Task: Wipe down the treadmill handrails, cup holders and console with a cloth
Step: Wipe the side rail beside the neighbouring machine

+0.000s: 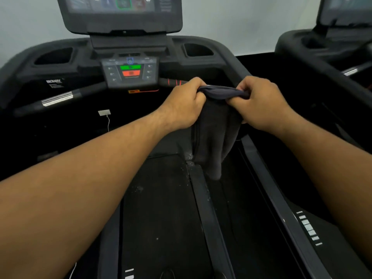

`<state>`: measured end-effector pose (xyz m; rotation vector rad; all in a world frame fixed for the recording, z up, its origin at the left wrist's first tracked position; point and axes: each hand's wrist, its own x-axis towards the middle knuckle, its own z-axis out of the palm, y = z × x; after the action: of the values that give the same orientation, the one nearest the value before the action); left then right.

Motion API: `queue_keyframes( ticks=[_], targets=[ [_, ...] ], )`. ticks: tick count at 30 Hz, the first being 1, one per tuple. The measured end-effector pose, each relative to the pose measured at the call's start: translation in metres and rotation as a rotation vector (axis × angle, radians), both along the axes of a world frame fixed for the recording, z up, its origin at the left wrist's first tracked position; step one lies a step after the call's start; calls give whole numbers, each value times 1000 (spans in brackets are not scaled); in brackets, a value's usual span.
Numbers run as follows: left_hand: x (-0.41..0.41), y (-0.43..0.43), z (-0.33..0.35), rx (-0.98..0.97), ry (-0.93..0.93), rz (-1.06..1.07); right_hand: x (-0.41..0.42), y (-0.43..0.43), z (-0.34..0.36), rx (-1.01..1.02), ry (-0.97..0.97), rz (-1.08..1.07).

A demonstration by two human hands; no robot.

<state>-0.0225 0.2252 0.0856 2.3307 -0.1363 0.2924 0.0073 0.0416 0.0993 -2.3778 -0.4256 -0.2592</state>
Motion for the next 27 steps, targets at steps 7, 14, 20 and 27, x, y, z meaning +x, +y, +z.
queue_keyframes(
  ticks=[7, 14, 20, 27],
  targets=[
    [11, -79, -3, 70, 27, -91, -17, -74, 19, 15, 405, 50],
    [28, -164, -14, 189, 65, -189, -31, -155, 25, -40, 694, 60],
    [38, -230, -24, 149, 69, -203, -31, -207, 16, -4, 728, -101],
    [30, -260, -46, 210, 72, -242, -22, -252, -19, -340, 829, -408]
  ],
)
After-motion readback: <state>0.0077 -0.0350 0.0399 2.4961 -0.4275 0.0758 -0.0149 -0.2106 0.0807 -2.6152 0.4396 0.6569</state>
